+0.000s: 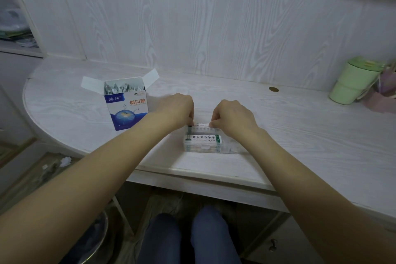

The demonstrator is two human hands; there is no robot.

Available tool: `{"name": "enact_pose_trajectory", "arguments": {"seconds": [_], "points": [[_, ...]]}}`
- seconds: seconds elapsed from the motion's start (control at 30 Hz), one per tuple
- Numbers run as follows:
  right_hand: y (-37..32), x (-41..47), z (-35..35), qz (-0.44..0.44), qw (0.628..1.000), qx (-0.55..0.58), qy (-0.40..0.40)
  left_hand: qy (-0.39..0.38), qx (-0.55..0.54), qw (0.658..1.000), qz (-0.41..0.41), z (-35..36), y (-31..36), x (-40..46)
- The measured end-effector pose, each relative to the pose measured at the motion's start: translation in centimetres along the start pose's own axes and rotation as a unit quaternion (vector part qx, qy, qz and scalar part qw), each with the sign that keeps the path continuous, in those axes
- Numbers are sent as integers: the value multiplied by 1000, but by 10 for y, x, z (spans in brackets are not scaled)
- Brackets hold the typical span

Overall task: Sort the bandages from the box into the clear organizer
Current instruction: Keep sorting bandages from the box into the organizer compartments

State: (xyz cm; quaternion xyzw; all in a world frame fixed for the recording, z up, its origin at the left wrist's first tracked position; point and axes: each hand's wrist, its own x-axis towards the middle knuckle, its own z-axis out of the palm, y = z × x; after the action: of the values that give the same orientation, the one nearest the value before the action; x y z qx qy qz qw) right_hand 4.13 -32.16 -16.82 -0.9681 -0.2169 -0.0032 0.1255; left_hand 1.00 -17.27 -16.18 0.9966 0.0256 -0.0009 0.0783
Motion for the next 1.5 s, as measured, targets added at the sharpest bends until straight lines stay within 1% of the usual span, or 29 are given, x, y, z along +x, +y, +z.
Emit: {"name": "enact_pose_trajectory", "arguments": {"seconds": [0.13,0.3,0.6,0.67,0.8,0.9,1.0,1.07,1.1,1.13,1.17,1.2,1.27,1.33,1.4,1.43,1.5], "points": [[-1,2,1,10,1000,-24,-8,-5,-16,1000,-5,0,-1,-1],[-1,4,-1,23,999,15,-28,-3,-20,1000,-6,0,-1,-1],[-4,1,-4,27,999,18,-38,8,-24,1000,2,0,-3,1],[-6,-1,-6,24,999,22,-31,22,-24,999,6,-1,-4,0],[-12,-5,-15,3,998,59,22,59,-47,997,10,-12,-9,-9],[-25,-8,-21,-35,993,97,50,119,-71,990,4,-26,-18,-24],[-43,-7,-27,-90,981,148,85,241,-93,966,-15,-37,-31,-41],[-59,-4,-31,-131,969,177,116,316,-73,945,-33,-46,-46,-54],[-67,-2,-32,-150,963,183,127,339,-56,938,-39,-49,-55,-60],[-75,0,-32,-167,960,180,131,345,-40,937,-45,-52,-64,-64],[-84,3,-32,-185,959,172,129,331,-25,942,-54,-55,-76,-66],[-91,6,-31,-201,959,161,120,295,-9,953,-68,-57,-88,-66],[-106,13,-27,-223,960,139,95,188,20,977,-95,-58,-111,-63],[-117,20,-23,-224,964,126,64,104,26,987,-119,-56,-129,-58],[-125,24,-19,-210,970,120,36,74,15,988,-136,-52,-141,-55],[-127,25,-17,-202,972,120,26,74,9,988,-134,-49,-145,-55],[-130,25,-15,-186,974,126,27,99,-3,989,-114,-45,-147,-58]]}}
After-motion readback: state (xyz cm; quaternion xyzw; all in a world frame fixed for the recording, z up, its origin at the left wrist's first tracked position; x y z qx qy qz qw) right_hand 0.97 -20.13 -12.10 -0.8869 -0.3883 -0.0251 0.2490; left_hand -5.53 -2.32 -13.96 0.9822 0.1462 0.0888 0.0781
